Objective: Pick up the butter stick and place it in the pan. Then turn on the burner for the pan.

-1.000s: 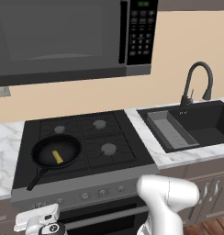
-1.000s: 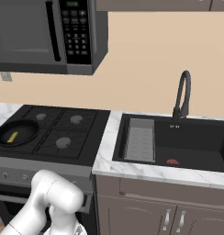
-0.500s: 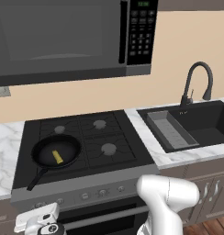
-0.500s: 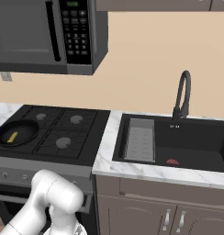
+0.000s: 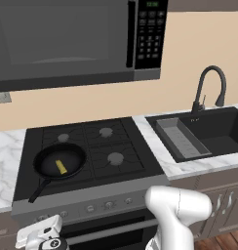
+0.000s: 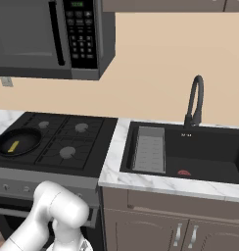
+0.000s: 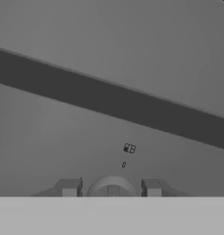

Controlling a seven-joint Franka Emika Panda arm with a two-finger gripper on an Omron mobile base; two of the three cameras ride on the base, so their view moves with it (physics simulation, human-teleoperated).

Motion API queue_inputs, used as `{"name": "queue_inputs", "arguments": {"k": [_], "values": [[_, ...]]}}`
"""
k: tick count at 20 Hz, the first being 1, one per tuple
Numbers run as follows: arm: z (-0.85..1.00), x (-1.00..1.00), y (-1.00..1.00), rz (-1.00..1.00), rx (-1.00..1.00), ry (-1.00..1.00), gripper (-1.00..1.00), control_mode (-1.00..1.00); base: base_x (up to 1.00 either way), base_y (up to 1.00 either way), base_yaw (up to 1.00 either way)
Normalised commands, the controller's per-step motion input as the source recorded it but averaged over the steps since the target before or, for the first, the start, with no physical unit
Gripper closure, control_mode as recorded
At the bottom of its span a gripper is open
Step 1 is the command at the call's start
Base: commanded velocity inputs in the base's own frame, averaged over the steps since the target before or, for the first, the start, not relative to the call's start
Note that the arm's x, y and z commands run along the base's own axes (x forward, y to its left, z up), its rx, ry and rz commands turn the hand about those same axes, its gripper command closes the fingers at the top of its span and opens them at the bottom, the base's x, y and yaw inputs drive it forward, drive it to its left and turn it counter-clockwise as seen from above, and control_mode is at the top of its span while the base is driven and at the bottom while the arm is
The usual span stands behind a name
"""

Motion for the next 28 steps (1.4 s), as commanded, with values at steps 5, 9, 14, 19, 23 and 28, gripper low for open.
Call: {"name": "queue_inputs", "arguments": {"k": [5,9,14,19,23,28], "values": [[-0.07,0.0,0.0,0.0,-0.1,0.0,1.0,-1.0,0.0,0.0,0.0],[-0.06,0.0,0.0,0.0,-0.1,0.0,1.0,-1.0,0.0,0.0,0.0],[-0.06,0.01,-0.01,0.0,-0.08,0.0,1.0,-1.0,0.0,0.0,0.0],[-0.08,0.0,-0.11,0.01,-0.07,0.0,1.0,-1.0,0.0,0.0,0.0],[-0.08,0.0,-0.11,0.02,-0.08,0.0,1.0,-1.0,0.0,0.0,0.0],[-0.08,0.0,-0.09,0.02,-0.08,0.02,1.0,-1.0,0.0,0.0,0.0]]}}
